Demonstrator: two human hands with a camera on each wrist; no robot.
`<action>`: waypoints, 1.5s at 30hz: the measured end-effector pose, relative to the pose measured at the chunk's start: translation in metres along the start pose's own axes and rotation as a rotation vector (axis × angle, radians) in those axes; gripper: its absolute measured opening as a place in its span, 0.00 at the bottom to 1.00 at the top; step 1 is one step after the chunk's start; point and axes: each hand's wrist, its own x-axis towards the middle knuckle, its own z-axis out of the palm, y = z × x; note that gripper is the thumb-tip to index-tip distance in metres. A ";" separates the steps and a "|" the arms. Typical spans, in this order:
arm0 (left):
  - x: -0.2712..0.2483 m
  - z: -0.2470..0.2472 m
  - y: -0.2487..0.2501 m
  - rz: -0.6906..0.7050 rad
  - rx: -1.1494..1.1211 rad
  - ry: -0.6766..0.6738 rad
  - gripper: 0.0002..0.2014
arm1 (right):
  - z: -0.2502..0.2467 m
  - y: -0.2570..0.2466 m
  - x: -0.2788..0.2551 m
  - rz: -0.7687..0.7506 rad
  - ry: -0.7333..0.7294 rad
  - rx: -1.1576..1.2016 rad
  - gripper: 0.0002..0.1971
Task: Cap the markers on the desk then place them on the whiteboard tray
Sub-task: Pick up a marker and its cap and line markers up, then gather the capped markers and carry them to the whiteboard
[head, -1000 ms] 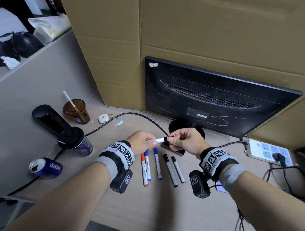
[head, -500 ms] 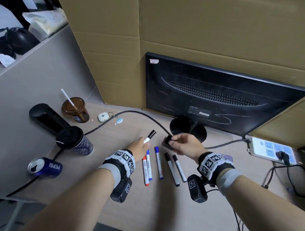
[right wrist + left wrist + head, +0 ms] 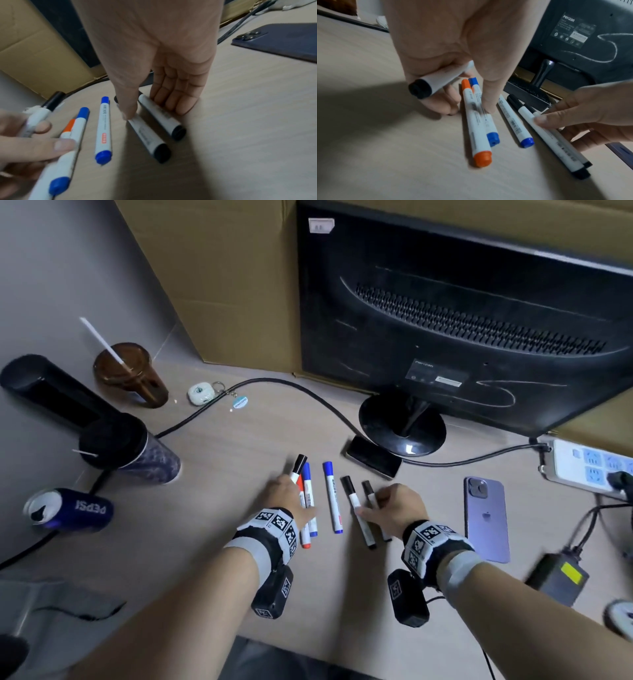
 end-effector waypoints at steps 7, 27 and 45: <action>0.003 0.005 0.002 -0.086 -0.097 0.027 0.30 | 0.006 -0.003 0.000 0.042 -0.068 -0.004 0.13; -0.012 -0.010 -0.027 0.005 -0.340 -0.074 0.22 | 0.035 -0.044 0.014 -0.024 -0.004 0.147 0.23; -0.034 -0.066 -0.071 0.116 -0.661 -0.003 0.26 | 0.025 -0.120 -0.025 -0.162 -0.036 0.299 0.11</action>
